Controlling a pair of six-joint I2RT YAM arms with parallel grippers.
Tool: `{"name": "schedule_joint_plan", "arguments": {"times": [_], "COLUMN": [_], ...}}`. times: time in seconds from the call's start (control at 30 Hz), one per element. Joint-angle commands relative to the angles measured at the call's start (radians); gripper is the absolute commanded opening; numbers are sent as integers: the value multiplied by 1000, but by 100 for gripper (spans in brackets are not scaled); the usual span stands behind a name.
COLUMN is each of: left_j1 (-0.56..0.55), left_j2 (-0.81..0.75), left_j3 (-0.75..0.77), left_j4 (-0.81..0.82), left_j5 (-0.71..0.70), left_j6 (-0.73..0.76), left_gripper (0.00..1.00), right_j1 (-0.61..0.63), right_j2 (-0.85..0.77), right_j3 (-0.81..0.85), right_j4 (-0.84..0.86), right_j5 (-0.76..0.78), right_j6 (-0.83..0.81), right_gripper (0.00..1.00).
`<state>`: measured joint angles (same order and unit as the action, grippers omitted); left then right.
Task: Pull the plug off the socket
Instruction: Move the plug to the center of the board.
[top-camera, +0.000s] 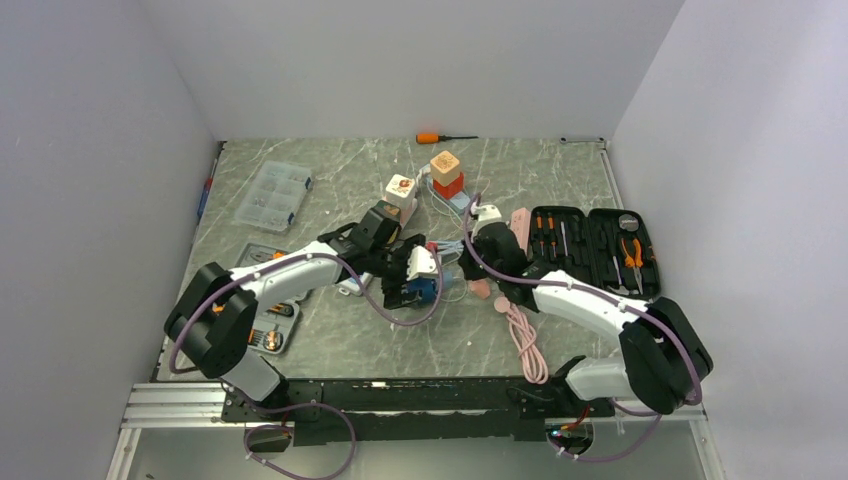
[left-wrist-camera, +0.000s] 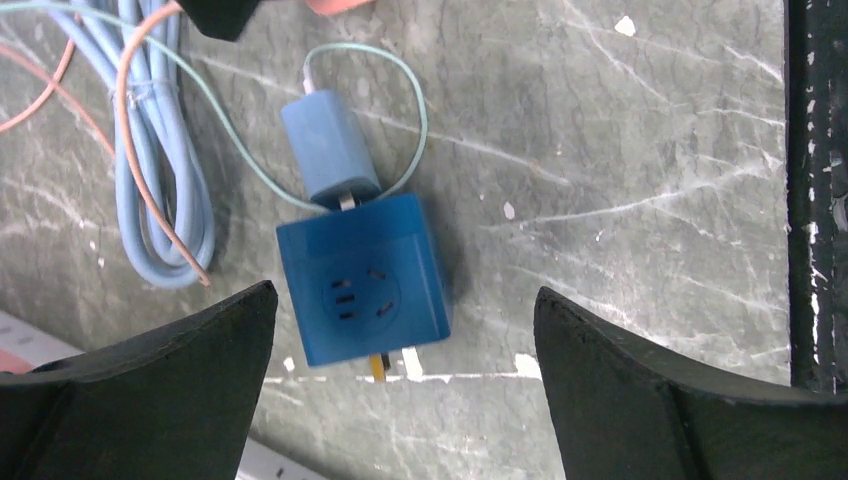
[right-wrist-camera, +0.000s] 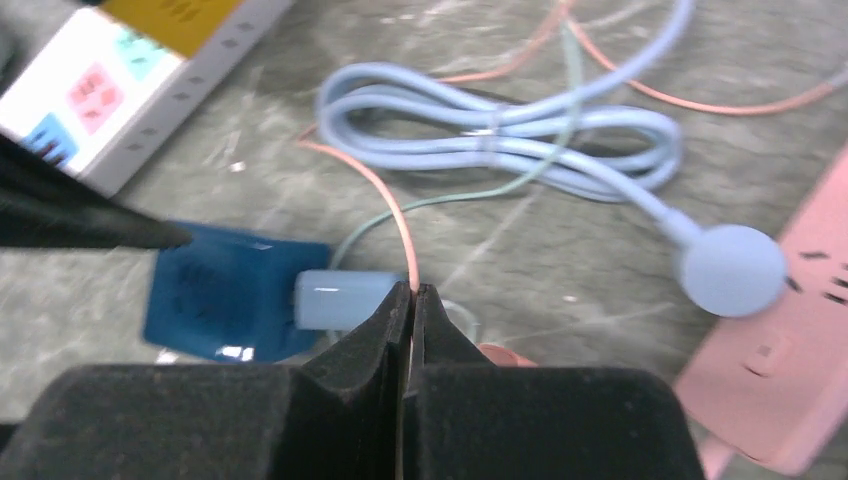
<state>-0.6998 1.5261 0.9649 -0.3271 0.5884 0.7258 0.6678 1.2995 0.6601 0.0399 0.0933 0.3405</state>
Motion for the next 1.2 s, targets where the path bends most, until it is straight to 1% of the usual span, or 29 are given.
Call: {"name": "schedule_joint_plan", "arguments": {"times": [0.0, 0.1, 0.33, 0.4, 0.5, 0.57, 0.6, 0.7, 0.8, 0.93, 1.0, 1.1, 1.17], "left_j1": [-31, -35, -36, -37, -37, -38, -37, -37, -42, -45, -45, -56, -66], "left_j2": [56, 91, 157, 162, 179, 212, 233, 281, 284, 280, 257, 225, 223], "left_j3": [82, 102, 131, 126, 136, 169, 198, 252, 257, 236, 209, 161, 149], "left_j4": [-17, -53, -96, -90, -75, -92, -106, -139, -127, -141, -132, -120, -100], "left_j5": [21, 15, -33, -41, -62, -70, -77, -79, -60, -61, -54, -66, -86], "left_j6": [34, 55, 84, 101, 75, 51, 36, 8, 7, -10, -36, -58, -63], "left_gripper": [99, 99, 99, 99, 99, 99, 99, 99, 99, 90, 84, 74, 72], "right_j1": [-78, -113, -143, -150, -149, -150, -150, -152, -153, -157, -160, -168, -173], "right_j2": [16, 22, 31, 29, 0, -29, -44, -78, -88, -86, -99, -120, -137], "right_j3": [15, -7, -14, -14, -26, -39, -43, -54, -64, -72, -74, -79, -78], "right_j4": [-78, -93, -119, -133, -147, -145, -143, -136, -124, -117, -114, -111, -110], "right_j5": [111, 134, 169, 166, 164, 161, 156, 146, 127, 108, 101, 95, 92], "right_j6": [44, 60, 79, 82, 90, 91, 89, 91, 96, 108, 109, 109, 116], "right_gripper": [1, 0, 1, 4, 14, 25, 29, 33, 36, 50, 58, 74, 79]}}
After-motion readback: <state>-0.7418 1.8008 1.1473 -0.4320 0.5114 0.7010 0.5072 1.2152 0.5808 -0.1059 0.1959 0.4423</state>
